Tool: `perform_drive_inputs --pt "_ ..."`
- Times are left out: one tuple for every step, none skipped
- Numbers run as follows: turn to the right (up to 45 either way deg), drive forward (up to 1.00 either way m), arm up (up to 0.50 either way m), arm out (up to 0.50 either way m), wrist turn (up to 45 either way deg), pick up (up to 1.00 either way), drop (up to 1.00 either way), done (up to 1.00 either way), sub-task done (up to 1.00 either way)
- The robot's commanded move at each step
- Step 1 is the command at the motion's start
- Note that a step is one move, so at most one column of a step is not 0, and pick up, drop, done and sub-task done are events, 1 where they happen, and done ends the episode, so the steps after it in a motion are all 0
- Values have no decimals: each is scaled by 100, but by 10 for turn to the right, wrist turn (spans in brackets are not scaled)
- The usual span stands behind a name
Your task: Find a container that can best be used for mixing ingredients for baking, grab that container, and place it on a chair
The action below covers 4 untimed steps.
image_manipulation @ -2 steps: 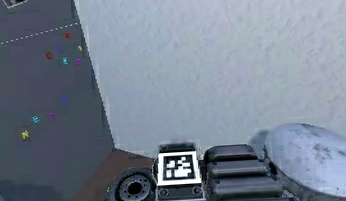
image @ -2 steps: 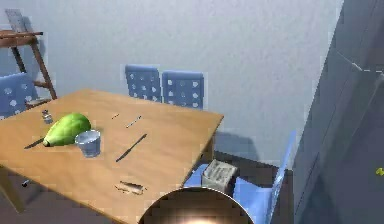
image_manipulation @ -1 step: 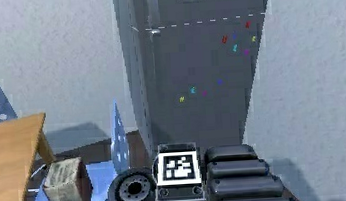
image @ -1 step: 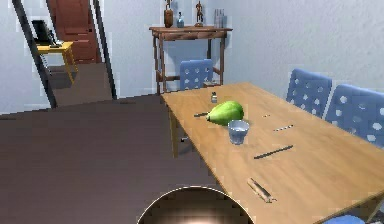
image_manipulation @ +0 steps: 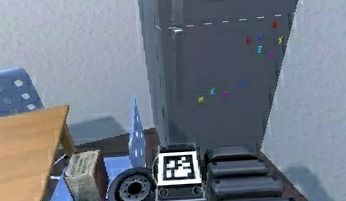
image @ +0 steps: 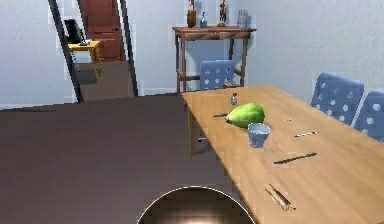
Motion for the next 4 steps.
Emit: perform_drive_inputs --pt "0 0 0 48 0 0 0 0 0" --pt "0 0 0 0 390 0 0 0 0" --pt "0 0 -30 0 0 0 0 0 0" --pt "0 0 -32 0 0 0 0 0 0"
